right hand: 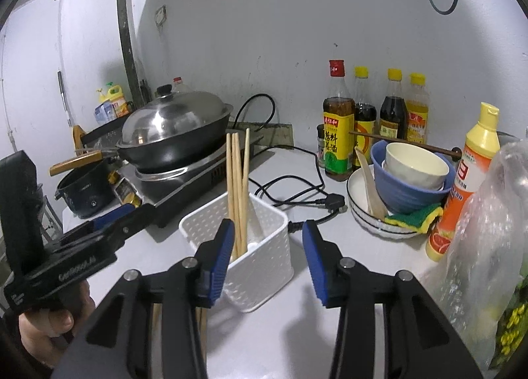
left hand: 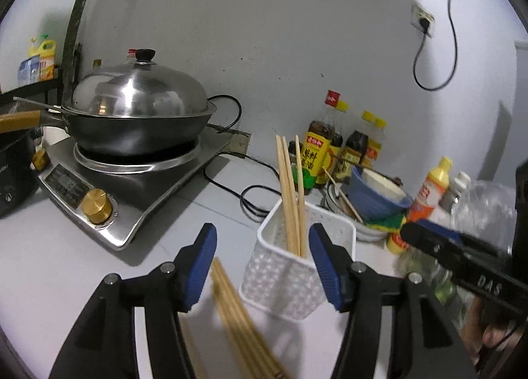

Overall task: Organize utensils
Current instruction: 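Move both open grippers back down to the chopstick pile, then grasp one wooden chopstick from the pile with the right gripper, then grasp a wooden chopstick with the left gripper while the right gripper holds its chopstick, then lift both chopsticks upright and carry them over the white basket, then lower the chopstick into the white basket and open the right gripper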

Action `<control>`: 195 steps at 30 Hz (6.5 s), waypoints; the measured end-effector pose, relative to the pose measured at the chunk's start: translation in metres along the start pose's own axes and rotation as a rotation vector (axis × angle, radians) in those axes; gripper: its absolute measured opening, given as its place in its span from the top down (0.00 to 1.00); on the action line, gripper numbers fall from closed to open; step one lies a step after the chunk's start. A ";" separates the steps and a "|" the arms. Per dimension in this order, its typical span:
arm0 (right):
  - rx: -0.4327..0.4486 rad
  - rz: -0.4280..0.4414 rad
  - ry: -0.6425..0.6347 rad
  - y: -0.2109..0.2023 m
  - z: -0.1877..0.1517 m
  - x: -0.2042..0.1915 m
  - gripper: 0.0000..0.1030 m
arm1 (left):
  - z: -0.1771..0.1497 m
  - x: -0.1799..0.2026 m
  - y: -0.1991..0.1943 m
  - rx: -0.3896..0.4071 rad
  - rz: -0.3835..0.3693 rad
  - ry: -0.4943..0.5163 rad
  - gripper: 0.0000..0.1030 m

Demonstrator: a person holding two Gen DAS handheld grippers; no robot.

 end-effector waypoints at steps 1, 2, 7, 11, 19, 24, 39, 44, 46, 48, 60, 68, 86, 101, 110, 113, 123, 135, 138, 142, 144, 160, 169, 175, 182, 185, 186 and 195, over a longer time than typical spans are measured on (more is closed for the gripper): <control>-0.002 -0.001 0.001 -0.001 -0.001 -0.002 0.61 | -0.002 -0.001 -0.002 -0.005 -0.001 0.010 0.43; -0.005 -0.002 0.003 -0.002 -0.004 -0.005 0.61 | -0.004 -0.002 -0.005 -0.008 -0.002 0.017 0.42; -0.023 -0.006 0.001 -0.005 -0.011 -0.015 0.61 | -0.009 -0.009 -0.019 -0.010 -0.011 0.047 0.41; -0.046 -0.007 -0.013 -0.005 -0.015 -0.023 0.61 | -0.013 -0.019 -0.031 -0.007 -0.011 0.054 0.38; -0.106 -0.007 -0.048 0.000 -0.034 -0.044 0.61 | -0.015 -0.049 -0.048 -0.009 0.001 0.015 0.37; -0.159 0.005 -0.055 0.012 -0.053 -0.057 0.61 | -0.021 -0.070 -0.049 -0.034 0.010 0.005 0.36; -0.331 0.062 -0.164 0.084 -0.090 -0.105 0.66 | -0.035 -0.144 -0.036 -0.111 0.078 -0.103 0.36; -0.367 0.049 -0.175 0.110 -0.096 -0.113 0.84 | -0.038 -0.166 -0.032 -0.130 0.101 -0.134 0.36; -0.372 0.057 -0.164 0.117 -0.095 -0.114 0.84 | -0.039 -0.175 -0.031 -0.134 0.110 -0.151 0.36; -0.377 0.066 -0.166 0.122 -0.095 -0.116 0.84 | -0.039 -0.180 -0.030 -0.140 0.115 -0.168 0.36; -0.387 0.091 -0.157 0.137 -0.098 -0.122 0.85 | -0.047 -0.171 -0.023 -0.187 0.097 -0.161 0.36; -0.366 0.130 -0.161 0.123 -0.105 -0.122 0.95 | -0.062 -0.146 -0.015 -0.254 0.081 -0.115 0.36; -0.315 0.147 -0.191 0.052 -0.136 -0.104 0.95 | -0.125 -0.085 0.022 -0.402 0.140 0.174 0.50; -0.348 0.159 -0.247 0.063 -0.146 -0.102 0.95 | -0.140 -0.064 0.022 -0.378 0.108 0.281 0.92; -0.343 0.186 -0.202 0.081 -0.134 -0.104 0.95 | -0.137 -0.072 0.018 -0.391 0.092 0.236 0.94; -0.340 0.182 -0.217 0.080 -0.133 -0.107 0.95 | -0.131 -0.080 0.014 -0.378 0.091 0.205 0.94; -0.271 0.187 -0.233 0.049 -0.114 -0.113 0.95 | -0.111 -0.088 -0.002 -0.317 0.064 0.138 0.94; -0.120 0.177 -0.201 0.014 -0.056 -0.103 0.95 | -0.070 -0.074 -0.032 -0.205 0.007 0.124 0.94; -0.103 0.171 -0.197 0.009 -0.045 -0.099 0.95 | -0.061 -0.068 -0.037 -0.183 -0.008 0.128 0.94; -0.083 0.160 -0.192 0.004 -0.033 -0.092 0.95 | -0.051 -0.065 -0.045 -0.166 -0.029 0.125 0.94; -0.072 0.147 -0.189 0.002 -0.024 -0.086 0.95 | -0.046 -0.067 -0.050 -0.153 -0.032 0.118 0.94; 0.060 0.126 -0.118 0.032 0.082 -0.045 0.95 | -0.005 -0.084 -0.059 -0.061 -0.035 0.087 0.95; 0.044 0.139 -0.062 0.085 0.101 -0.044 0.95 | 0.010 -0.117 -0.050 -0.043 -0.014 0.051 0.95; 0.030 0.088 -0.055 0.114 0.103 -0.034 0.95 | 0.019 -0.124 -0.037 -0.054 -0.038 0.019 0.95; 0.004 0.087 -0.032 0.142 0.088 -0.025 0.95 | 0.027 -0.118 -0.033 -0.046 -0.055 0.016 0.95; -0.011 0.078 -0.028 0.148 0.079 -0.025 0.95 | 0.028 -0.114 -0.034 -0.043 -0.056 0.022 0.95; -0.018 0.073 -0.030 0.150 0.075 -0.024 0.95 | 0.029 -0.112 -0.035 -0.041 -0.056 0.024 0.95; -0.048 0.095 -0.013 0.133 0.052 -0.022 0.95 | 0.038 -0.085 -0.040 -0.031 -0.093 0.042 0.95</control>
Point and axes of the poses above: each gripper's, at about its wrist camera, not at the fingertips, and y roughly the way its jaws point, x to its right, z to its top, the point moved 7 cm from there along y, roughly the way its jaws point, and after that the axes turned 15 degrees about -y, right-handed, at the moved point
